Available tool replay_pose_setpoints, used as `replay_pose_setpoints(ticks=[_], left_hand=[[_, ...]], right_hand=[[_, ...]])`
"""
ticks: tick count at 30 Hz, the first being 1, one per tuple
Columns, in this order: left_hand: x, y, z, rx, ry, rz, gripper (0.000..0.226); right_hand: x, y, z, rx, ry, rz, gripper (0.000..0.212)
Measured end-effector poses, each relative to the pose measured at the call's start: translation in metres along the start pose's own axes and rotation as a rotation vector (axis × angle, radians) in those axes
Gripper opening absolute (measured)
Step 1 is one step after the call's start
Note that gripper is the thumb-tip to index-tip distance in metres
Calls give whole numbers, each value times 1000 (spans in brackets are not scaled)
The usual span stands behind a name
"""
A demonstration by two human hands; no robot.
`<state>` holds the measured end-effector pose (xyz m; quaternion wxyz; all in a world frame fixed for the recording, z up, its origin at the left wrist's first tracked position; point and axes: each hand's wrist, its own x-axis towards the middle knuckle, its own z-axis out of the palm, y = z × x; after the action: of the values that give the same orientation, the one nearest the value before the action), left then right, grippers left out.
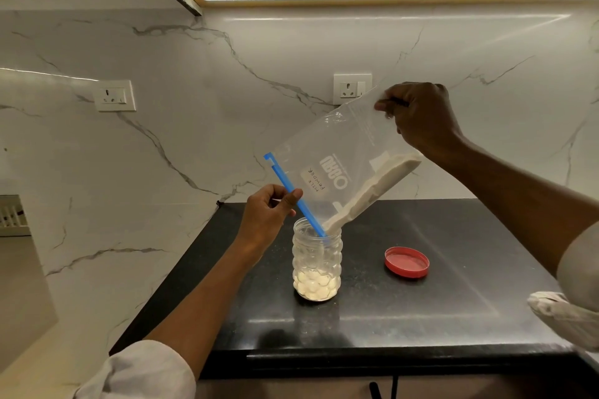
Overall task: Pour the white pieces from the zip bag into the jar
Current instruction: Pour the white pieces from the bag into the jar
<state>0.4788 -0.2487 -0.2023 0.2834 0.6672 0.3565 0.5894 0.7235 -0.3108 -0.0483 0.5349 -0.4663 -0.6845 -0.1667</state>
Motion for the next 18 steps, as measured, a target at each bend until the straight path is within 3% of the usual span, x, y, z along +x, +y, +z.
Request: replay_pose_setpoints(ticks=[11,13,15,18], left_hand=[[0,0,-1,27,10,53,10],[-3,0,-1,16,21,33,26],[-9,-2,-2,-50,-4,-22,63],[-24,-17,0,-83,-202,-124,115]], right_hand=[[0,-3,-2,-26,-16,32,18],[-1,-4,-1,-26,-19,34,18],[-2,-5,-1,-24,-13,27,18],[-3,-6,1,-12,-30,7,18]])
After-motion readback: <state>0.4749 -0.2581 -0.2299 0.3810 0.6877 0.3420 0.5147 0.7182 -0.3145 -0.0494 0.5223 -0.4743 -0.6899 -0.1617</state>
